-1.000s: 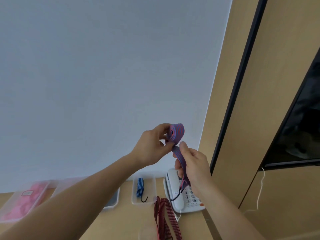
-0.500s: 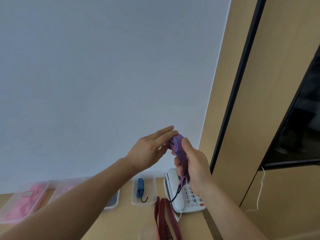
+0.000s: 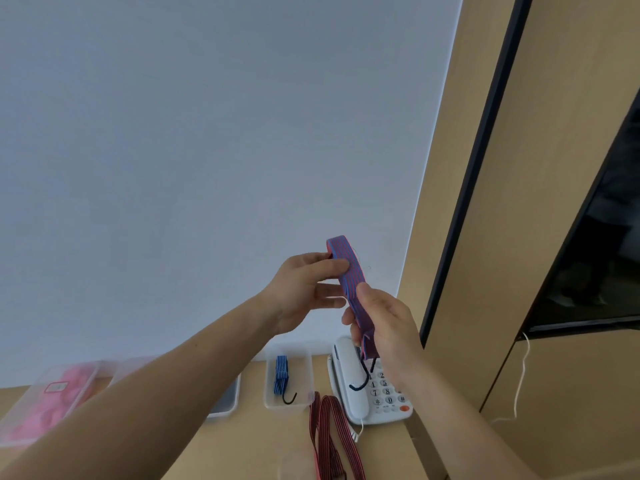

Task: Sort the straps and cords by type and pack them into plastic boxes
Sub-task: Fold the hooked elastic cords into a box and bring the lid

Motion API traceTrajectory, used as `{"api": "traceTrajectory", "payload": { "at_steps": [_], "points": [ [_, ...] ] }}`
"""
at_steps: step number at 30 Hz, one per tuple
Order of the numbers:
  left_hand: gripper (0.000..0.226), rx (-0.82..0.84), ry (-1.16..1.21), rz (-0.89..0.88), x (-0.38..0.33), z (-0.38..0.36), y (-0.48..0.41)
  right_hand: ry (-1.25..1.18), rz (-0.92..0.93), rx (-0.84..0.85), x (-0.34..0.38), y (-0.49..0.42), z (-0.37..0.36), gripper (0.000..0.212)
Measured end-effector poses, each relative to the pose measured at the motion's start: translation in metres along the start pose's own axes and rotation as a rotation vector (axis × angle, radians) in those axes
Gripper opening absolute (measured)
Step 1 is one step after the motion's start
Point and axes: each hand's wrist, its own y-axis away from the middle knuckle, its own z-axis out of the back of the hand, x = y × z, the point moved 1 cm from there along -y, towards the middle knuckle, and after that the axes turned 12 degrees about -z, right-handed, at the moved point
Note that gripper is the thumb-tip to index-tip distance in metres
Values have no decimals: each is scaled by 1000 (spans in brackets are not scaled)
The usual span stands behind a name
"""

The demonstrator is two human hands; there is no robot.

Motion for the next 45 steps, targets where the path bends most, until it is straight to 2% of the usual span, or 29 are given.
{"api": "traceTrajectory", "payload": {
  "at_steps": [3, 6, 8, 10, 13, 20, 27, 31, 33, 35, 37, 40, 42, 45],
  "points": [
    [31, -38, -12, -30, 1, -1, -1, -5, -42, 47, -1, -2, 1, 52],
    [29, -133, 48, -27, 1, 7, -5, -106, -84, 205, -4, -3, 5, 42],
    [26, -152, 79, -20, 2, 13, -8, -138, -66, 250, -8, -4, 8, 39],
    [21, -146, 87, -15, 2, 16, -9, -100, -47, 215, -10, -4, 7, 39],
    [21, -129, 66, -33, 2, 16, -7, -9, -54, 97, -9, -3, 2, 22],
    [30, -103, -87, -184, 2, 5, 2, 168, -183, -122, -6, -4, -1, 23],
    [47, 4, -413, -397, 4, 2, 8, 58, -204, -137, -2, -6, -4, 23],
    [48, 110, -687, -645, 9, 1, 14, -70, -211, -60, -1, -9, -2, 28],
    [48, 195, -834, -760, 12, 1, 15, -63, -213, -65, -1, -11, -1, 36],
    [50, 246, -960, -842, 14, 0, 16, -64, -229, -83, -1, -12, 0, 35],
    [48, 282, -1064, -960, 13, 1, 15, -89, -238, -81, 0, -12, 0, 32],
    [40, 361, -1206, -1139, 13, 2, 10, -130, -242, -23, 5, -9, 0, 38],
    [36, 405, -1246, -1201, 15, 3, 8, -169, -220, 16, 7, -7, 1, 43],
    [36, 404, -1320, -1194, 17, 6, 7, -174, -198, 65, 9, -5, 1, 56]
  ]
}}
